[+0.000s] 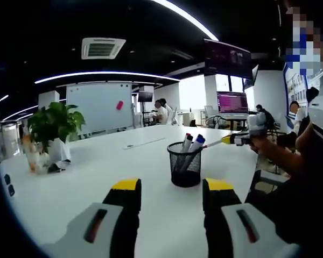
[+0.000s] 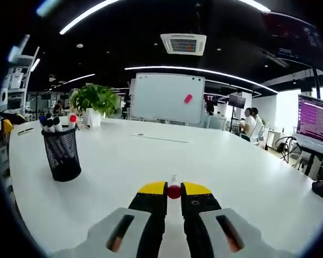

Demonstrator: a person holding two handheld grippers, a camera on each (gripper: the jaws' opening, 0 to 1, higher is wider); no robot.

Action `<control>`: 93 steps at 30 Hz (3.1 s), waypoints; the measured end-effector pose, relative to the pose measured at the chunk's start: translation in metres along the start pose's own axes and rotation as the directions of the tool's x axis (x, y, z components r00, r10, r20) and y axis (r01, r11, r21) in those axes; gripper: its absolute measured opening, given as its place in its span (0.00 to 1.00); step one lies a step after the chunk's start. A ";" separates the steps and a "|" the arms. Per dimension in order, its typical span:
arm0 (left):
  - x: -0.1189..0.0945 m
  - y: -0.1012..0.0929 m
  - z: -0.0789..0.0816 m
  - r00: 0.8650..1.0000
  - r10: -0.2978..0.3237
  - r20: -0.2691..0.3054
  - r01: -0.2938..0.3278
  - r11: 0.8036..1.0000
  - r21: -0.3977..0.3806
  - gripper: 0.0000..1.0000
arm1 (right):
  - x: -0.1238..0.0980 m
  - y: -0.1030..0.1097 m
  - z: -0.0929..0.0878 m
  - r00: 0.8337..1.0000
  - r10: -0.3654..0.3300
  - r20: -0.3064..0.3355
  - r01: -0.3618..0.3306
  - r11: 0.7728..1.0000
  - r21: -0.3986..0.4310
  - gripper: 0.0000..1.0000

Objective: Pick up the whiteboard markers from the pen holder and place them facing the whiteboard neatly

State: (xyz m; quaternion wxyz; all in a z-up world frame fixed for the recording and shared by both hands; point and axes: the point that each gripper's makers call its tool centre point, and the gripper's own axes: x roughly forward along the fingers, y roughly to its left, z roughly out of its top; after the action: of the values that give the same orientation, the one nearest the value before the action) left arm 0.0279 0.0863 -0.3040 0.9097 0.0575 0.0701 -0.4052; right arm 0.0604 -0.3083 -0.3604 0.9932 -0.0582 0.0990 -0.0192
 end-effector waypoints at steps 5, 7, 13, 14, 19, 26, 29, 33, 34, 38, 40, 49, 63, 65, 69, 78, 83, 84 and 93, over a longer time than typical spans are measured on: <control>0.000 0.000 0.000 1.000 0.001 0.000 -0.001 1.000 0.001 0.47 | 0.002 -0.001 -0.007 1.000 -0.002 -0.031 0.003 1.000 0.006 0.13; 0.000 0.000 0.000 1.000 0.002 0.001 -0.002 1.000 0.000 0.47 | 0.002 -0.001 -0.010 0.999 -0.005 -0.047 0.005 1.000 0.004 0.13; 0.000 -0.001 0.000 1.000 0.002 0.000 -0.002 1.000 0.001 0.47 | 0.004 -0.001 -0.017 0.996 -0.004 -0.093 0.007 1.000 0.028 0.13; 0.000 -0.001 0.000 1.000 0.003 0.001 -0.003 1.000 0.000 0.47 | 0.005 -0.001 -0.017 0.995 -0.004 -0.098 0.008 0.999 0.035 0.13; -0.001 0.000 0.000 1.000 0.004 0.000 -0.004 1.000 0.000 0.47 | -0.002 0.008 -0.021 0.992 0.002 -0.123 0.003 0.999 0.045 0.13; -0.001 -0.001 0.001 1.000 0.002 0.002 -0.002 1.000 0.002 0.47 | 0.000 0.003 -0.028 0.987 -0.016 -0.161 0.021 0.999 0.029 0.13; -0.001 0.000 0.001 1.000 0.004 0.002 -0.004 1.000 0.001 0.47 | 0.001 0.003 -0.030 0.985 -0.009 -0.173 0.015 0.999 0.032 0.13; -0.001 0.000 0.000 1.000 0.002 0.001 -0.002 1.000 0.000 0.47 | 0.004 0.001 -0.034 0.981 -0.006 -0.191 0.008 1.000 0.011 0.13; -0.001 0.000 0.000 1.000 0.002 0.001 -0.002 1.000 0.000 0.47 | 0.005 0.000 -0.035 0.980 -0.004 -0.197 0.006 1.000 0.013 0.13; -0.001 0.000 0.000 1.000 0.001 0.001 -0.001 1.000 0.001 0.47 | 0.005 0.002 -0.038 0.978 0.009 -0.207 -0.005 1.000 0.020 0.13; -0.001 0.000 0.000 1.000 0.004 0.000 -0.004 1.000 0.000 0.47 | 0.006 0.001 -0.040 0.976 0.010 -0.216 -0.006 1.000 0.020 0.13; -0.001 0.000 0.000 1.000 0.003 0.000 -0.003 1.000 0.000 0.47 | 0.008 0.001 -0.046 0.972 0.014 -0.234 -0.011 1.000 0.014 0.13; -0.001 0.000 0.000 1.000 0.002 0.001 -0.002 1.000 0.001 0.47 | 0.006 0.004 -0.049 0.969 0.025 -0.246 -0.021 1.000 0.020 0.13; -0.001 0.001 0.000 1.000 0.003 0.002 -0.003 1.000 0.001 0.47 | 0.005 0.005 -0.050 0.968 0.026 -0.251 -0.018 0.999 0.034 0.13; -0.002 0.001 0.000 1.000 0.004 0.003 -0.004 1.000 0.001 0.47 | 0.004 0.006 -0.051 0.968 0.030 -0.249 -0.020 0.999 0.042 0.14; -0.003 0.002 0.001 1.000 0.008 0.006 -0.008 1.000 0.001 0.47 | 0.005 0.008 -0.050 0.970 0.040 -0.238 -0.031 0.999 0.043 0.20; -0.004 0.002 0.001 1.000 0.008 0.007 -0.008 1.000 0.002 0.47 | 0.005 0.010 -0.050 0.971 0.053 -0.235 -0.042 0.998 0.051 0.23; -0.004 0.002 0.001 1.000 0.009 0.006 -0.009 1.000 0.002 0.47 | 0.005 0.010 -0.050 0.971 0.054 -0.234 -0.043 0.998 0.051 0.24; -0.004 0.002 0.001 1.000 0.009 0.007 -0.009 1.000 0.003 0.47 | 0.004 0.010 -0.047 0.972 0.084 -0.218 -0.068 0.994 0.082 0.27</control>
State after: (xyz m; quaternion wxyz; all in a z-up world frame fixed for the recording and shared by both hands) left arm 0.0273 0.0902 -0.3020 0.9117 0.0579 0.0663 -0.4014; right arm 0.0549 -0.3041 -0.4076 0.9775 -0.0150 0.2100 0.0088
